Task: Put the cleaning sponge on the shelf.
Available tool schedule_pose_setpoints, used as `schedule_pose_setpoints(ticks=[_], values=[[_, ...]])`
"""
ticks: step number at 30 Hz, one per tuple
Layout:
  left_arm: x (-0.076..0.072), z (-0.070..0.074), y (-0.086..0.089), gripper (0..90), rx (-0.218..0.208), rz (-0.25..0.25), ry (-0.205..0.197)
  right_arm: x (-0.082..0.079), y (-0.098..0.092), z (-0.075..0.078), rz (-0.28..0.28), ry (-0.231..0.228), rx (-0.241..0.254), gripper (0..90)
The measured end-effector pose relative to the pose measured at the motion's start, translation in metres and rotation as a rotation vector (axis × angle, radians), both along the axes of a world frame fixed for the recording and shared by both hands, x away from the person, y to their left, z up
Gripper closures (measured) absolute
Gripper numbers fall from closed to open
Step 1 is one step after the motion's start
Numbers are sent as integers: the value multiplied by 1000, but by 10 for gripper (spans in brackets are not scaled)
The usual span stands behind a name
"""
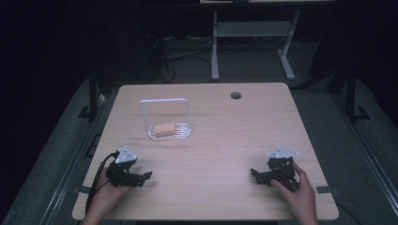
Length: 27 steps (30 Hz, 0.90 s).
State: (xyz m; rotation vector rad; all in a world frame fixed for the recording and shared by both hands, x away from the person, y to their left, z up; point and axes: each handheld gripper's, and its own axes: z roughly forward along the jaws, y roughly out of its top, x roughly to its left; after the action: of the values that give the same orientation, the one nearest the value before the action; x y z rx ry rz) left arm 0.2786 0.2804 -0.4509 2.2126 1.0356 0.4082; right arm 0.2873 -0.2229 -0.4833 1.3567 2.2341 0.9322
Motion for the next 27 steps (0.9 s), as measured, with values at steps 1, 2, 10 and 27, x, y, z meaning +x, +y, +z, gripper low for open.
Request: schedule_pose_setpoints(ticks=[1, 2, 10, 27], values=[[-2, -1, 1, 153, 1, 0, -1, 0, 0, 0, 0, 0, 0, 0], [-4, -2, 2, 153, 2, -1, -2, 0, 0, 0, 0, 0, 0, 0], [-19, -10, 13, 153, 6, 3, -3, 0, 0, 0, 1, 0, 0, 0], [-20, -20, 20, 132, -16, -16, -25, 0, 0, 0, 0, 2, -2, 0]])
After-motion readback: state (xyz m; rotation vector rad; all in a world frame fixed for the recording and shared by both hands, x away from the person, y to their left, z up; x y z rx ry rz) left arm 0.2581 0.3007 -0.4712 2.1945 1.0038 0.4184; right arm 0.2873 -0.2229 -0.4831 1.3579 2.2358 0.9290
